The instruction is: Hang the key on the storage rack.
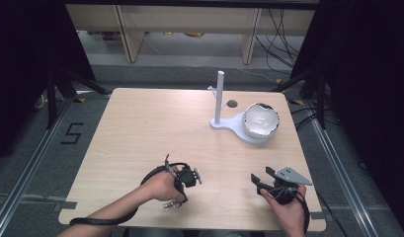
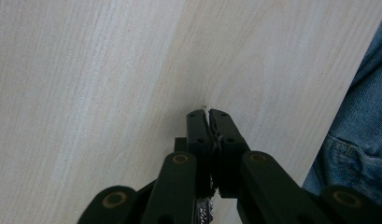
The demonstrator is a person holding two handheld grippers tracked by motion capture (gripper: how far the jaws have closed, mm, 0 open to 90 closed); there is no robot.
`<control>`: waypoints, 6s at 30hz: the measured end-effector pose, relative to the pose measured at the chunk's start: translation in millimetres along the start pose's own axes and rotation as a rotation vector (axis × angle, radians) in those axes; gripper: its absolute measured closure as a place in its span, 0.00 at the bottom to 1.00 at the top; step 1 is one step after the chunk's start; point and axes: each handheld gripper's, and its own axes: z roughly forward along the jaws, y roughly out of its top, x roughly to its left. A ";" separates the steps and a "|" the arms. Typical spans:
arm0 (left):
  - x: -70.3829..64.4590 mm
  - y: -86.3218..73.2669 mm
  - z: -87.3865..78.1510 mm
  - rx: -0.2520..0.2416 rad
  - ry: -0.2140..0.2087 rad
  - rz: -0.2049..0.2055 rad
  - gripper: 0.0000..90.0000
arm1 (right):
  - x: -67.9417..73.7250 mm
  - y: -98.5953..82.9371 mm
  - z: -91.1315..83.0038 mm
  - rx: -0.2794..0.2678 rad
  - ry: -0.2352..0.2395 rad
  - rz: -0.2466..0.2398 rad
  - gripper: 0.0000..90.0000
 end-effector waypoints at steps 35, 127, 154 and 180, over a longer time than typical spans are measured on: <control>6.0 -16.9 -34.8 -0.224 0.097 -0.095 0.99 | 2.1 -0.9 -0.9 0.023 -0.011 0.018 0.38; 125.1 54.6 -110.3 -1.134 0.426 -0.444 0.99 | 2.9 -0.7 -2.7 0.007 -0.016 0.026 0.38; 141.8 81.8 -122.1 -1.191 0.452 -0.475 0.99 | -1.4 -1.6 -1.4 -0.010 -0.028 0.006 0.38; 139.0 96.1 -128.2 -1.210 0.464 -0.467 0.99 | -2.0 -1.0 -3.2 0.008 -0.015 0.023 0.38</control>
